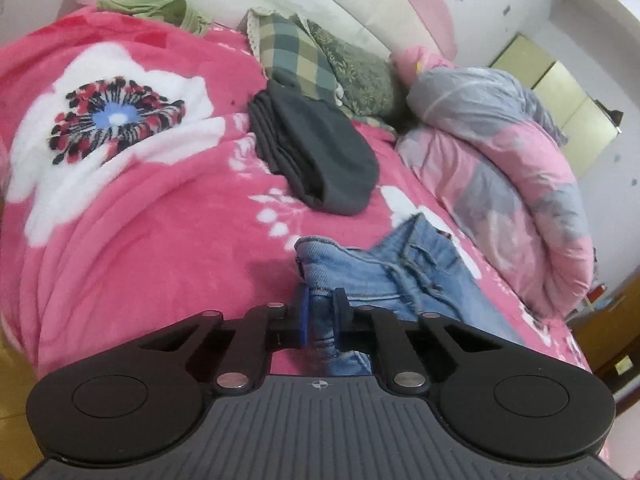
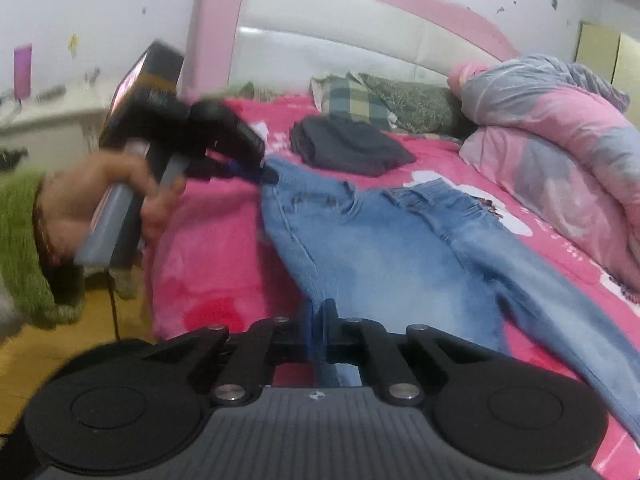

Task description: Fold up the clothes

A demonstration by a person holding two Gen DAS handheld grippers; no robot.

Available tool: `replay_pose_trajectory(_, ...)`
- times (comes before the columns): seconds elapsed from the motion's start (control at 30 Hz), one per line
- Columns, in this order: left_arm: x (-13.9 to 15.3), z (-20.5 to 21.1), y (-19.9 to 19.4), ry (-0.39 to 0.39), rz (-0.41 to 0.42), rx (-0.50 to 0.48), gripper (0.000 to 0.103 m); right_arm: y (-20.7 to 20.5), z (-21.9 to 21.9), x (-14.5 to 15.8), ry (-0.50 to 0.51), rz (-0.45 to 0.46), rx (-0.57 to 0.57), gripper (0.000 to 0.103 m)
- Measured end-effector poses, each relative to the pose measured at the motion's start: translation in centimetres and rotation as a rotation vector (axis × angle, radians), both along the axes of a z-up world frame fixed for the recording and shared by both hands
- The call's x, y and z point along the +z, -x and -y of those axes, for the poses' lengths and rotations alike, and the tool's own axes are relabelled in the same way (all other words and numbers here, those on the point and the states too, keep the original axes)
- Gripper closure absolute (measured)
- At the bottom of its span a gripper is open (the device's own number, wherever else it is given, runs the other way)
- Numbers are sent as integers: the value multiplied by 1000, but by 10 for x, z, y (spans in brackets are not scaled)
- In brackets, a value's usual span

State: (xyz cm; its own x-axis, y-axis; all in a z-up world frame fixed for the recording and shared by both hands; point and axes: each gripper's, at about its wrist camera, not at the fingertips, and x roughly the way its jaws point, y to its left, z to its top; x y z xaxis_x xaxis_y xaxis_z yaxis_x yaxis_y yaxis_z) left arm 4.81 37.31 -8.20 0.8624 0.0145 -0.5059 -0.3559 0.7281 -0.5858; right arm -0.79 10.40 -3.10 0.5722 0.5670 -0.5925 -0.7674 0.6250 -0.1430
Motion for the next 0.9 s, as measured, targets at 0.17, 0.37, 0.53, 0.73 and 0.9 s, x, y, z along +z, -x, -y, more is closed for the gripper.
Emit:
replay_pose_trajectory(0.17, -23, -9, -3, 73, -70, 16, 92, -24, 12, -14, -3, -199, 46, 99)
replay_pose_trajectory(0.37, -27, -19, 15, 64, -24, 33, 86, -34, 4, -39, 53, -253, 73, 89)
replay_pose_trajectory(0.53, 1, -9, 39, -122, 29, 116, 79, -38, 26, 10, -54, -269, 116, 53)
replay_pose_trajectory(0.73, 23, 32, -15, -100, 58, -109, 78, -110, 17, 48, -100, -146, 27, 53)
replay_pose_trajectory(0.9, 6, 53, -65, -92, -13, -131, 78, -180, -14, 32, -36, -69, -23, 54)
